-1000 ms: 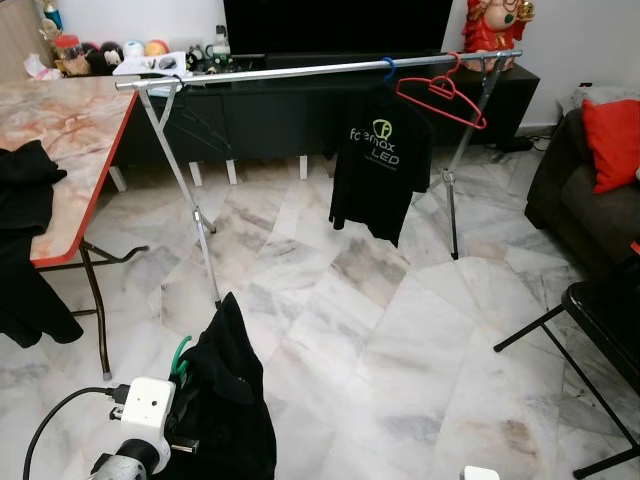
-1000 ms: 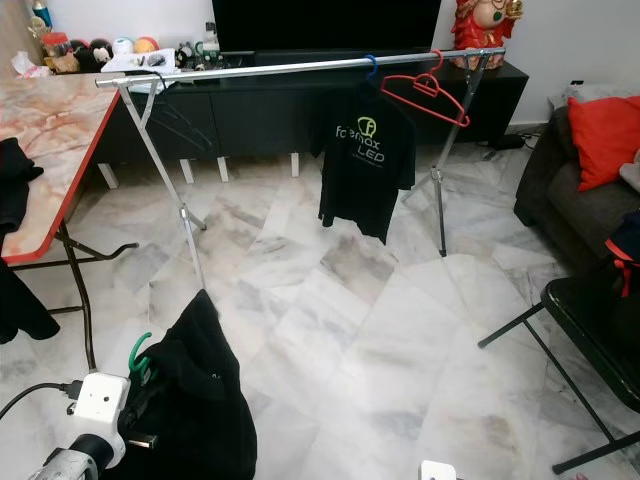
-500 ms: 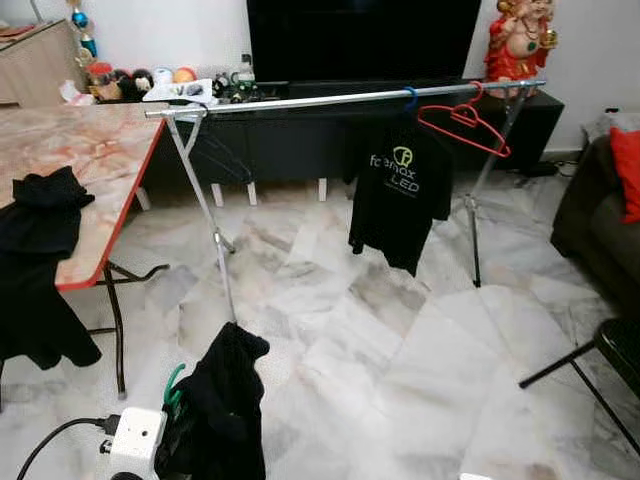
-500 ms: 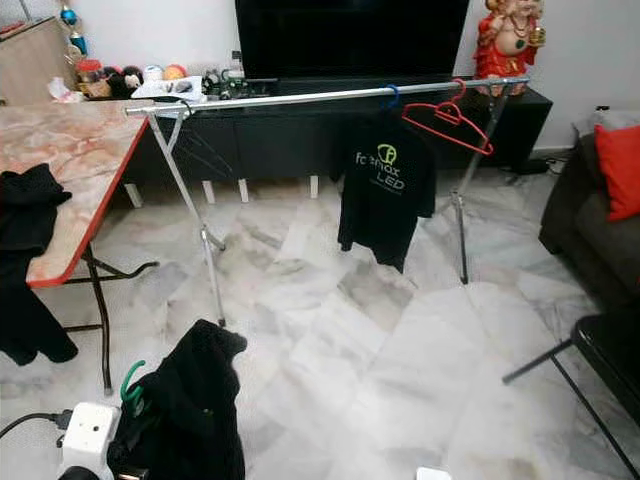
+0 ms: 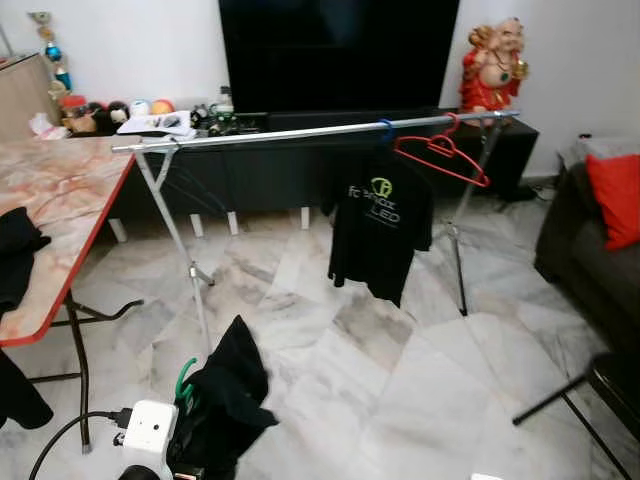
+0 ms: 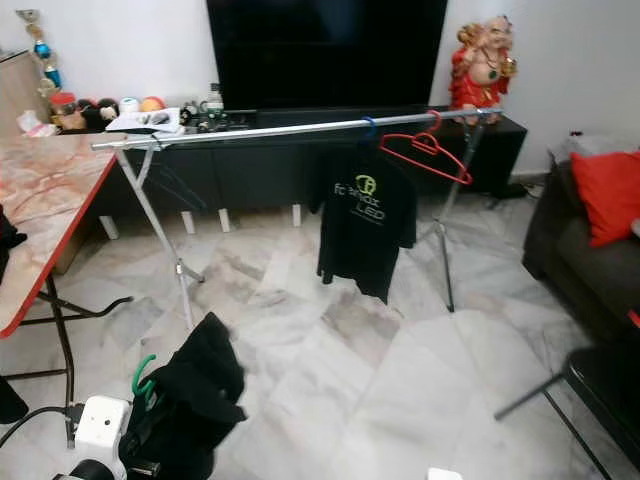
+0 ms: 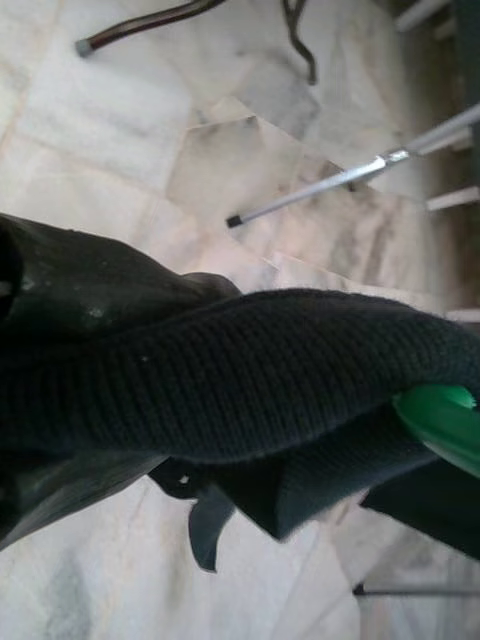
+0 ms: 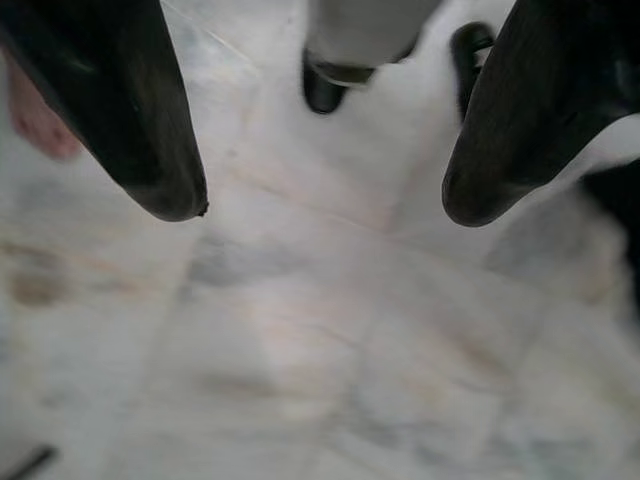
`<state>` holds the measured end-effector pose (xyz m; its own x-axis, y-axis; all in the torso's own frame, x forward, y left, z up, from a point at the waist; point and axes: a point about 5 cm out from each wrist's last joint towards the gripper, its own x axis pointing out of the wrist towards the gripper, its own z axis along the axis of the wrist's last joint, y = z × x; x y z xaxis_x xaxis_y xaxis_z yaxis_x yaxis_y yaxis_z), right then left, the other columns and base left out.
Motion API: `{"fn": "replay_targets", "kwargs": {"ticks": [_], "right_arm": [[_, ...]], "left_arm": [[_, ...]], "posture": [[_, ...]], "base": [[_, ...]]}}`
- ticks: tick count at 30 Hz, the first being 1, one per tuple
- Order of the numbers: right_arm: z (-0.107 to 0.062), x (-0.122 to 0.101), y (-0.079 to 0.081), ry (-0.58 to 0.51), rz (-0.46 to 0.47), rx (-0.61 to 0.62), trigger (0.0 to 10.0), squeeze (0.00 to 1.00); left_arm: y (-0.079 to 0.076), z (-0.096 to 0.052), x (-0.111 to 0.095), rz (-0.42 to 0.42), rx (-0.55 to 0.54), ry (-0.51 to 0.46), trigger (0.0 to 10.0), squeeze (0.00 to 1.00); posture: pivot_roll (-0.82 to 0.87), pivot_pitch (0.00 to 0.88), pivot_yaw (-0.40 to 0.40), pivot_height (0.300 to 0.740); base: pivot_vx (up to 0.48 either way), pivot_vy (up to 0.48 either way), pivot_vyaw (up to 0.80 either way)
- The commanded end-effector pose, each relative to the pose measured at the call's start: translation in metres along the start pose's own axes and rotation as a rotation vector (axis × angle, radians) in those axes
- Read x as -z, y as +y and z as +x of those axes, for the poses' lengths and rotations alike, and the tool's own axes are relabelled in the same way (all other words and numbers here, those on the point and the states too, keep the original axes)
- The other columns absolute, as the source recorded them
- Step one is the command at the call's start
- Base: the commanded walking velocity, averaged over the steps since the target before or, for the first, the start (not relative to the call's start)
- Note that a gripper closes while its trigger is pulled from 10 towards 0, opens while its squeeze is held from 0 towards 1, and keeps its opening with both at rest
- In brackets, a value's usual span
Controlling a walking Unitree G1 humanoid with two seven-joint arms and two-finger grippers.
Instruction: Hang hanger
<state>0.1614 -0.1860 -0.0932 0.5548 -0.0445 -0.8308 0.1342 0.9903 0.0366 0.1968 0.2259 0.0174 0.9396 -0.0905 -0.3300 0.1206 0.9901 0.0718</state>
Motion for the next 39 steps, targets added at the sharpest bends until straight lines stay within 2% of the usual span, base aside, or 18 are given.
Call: {"fn": "replay_targets", "kwargs": {"ticks": [1, 17, 39], "right_arm": [[-0.0006, -0.0003, -0.0061, 0.0, -0.01, 0.014, 10.0, 0.0], [0.0, -0.003, -0.0062, -0.002, -0.011, 0.016, 10.0, 0.0], [-0.0001, 0.0007, -0.0022, 0.015, -0.034, 0.001, 10.0, 0.0]], "left_arm": [[0.0011, 0.0023, -0.0073, 0.007, -0.004, -0.026, 10.0, 0.0], [-0.0007, 0.0031, -0.0076, -0.007, -0.018, -0.02, 10.0, 0.0], [-0.0048, 0.0026, -0.0044, -0.031, -0.04, -0.006, 10.0, 0.0]], "posture": [[-0.02, 0.02, 0.015, 0.721], [-0.02, 0.072, 0.011, 0.721], [-0.02, 0.098, -0.001, 0.721]], "base": [[0.371, 0.0, 0.0], [0.38, 0.0, 0.0], [0.386, 0.0, 0.0]]}}
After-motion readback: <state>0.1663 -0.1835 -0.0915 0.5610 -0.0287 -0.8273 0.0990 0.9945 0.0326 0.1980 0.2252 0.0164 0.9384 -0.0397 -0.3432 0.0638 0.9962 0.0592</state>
